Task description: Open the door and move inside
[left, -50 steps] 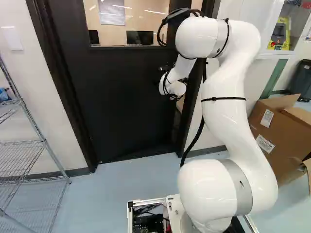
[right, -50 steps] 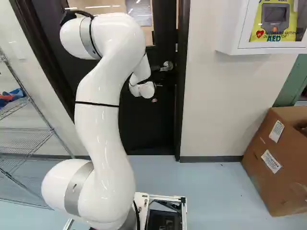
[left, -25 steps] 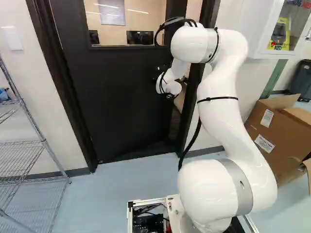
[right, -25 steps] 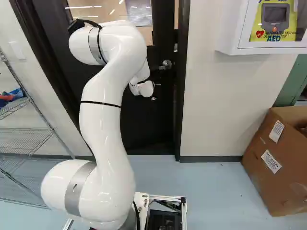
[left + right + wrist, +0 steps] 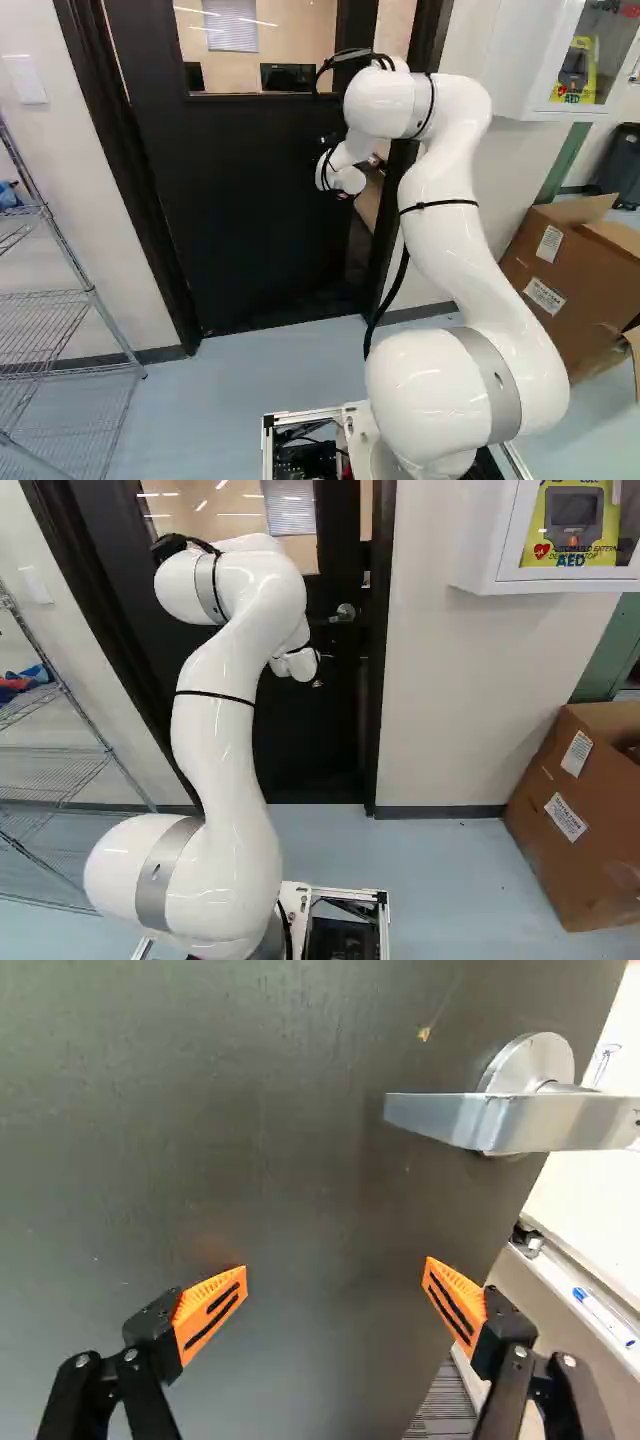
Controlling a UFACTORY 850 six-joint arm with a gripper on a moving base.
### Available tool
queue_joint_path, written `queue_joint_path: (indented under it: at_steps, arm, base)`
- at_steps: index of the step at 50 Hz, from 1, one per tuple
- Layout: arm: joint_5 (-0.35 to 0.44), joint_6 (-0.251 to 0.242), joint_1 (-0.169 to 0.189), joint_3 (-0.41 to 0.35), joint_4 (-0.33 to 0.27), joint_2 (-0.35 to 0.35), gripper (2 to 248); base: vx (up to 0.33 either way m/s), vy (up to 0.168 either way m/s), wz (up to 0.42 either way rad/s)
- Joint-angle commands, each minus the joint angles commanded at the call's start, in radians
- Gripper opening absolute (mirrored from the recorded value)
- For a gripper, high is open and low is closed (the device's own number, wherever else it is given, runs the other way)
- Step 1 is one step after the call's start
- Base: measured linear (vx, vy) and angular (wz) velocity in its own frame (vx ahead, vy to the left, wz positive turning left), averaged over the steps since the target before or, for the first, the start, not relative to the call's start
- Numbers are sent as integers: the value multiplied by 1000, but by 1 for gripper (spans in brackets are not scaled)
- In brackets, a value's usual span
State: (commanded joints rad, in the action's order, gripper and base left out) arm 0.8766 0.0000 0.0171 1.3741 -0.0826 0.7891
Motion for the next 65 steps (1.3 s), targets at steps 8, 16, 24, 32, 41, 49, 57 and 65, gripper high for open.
queue_joint_path:
  at_steps: [8, 16, 24, 32, 41, 49, 57, 65]
  arm:
    - [0, 0, -11, 23, 19, 16, 247]
    - [0, 0, -22, 45, 38, 32, 247]
    - [0, 0, -34, 68, 56, 48, 247]
    - [0, 0, -46, 94, 74, 66, 247]
    - [0, 0, -58, 127, 94, 89, 247]
    - [0, 0, -68, 159, 111, 112, 247]
    - [0, 0, -78, 194, 129, 135, 247]
    - [0, 0, -88, 227, 146, 158, 247]
  base:
    - [0, 0, 0]
    - [0, 0, 0]
    - [0, 0, 0]
    - [0, 0, 0]
    - [0, 0, 0]
    - [0, 0, 0]
    - [0, 0, 0]
    - [0, 0, 0]
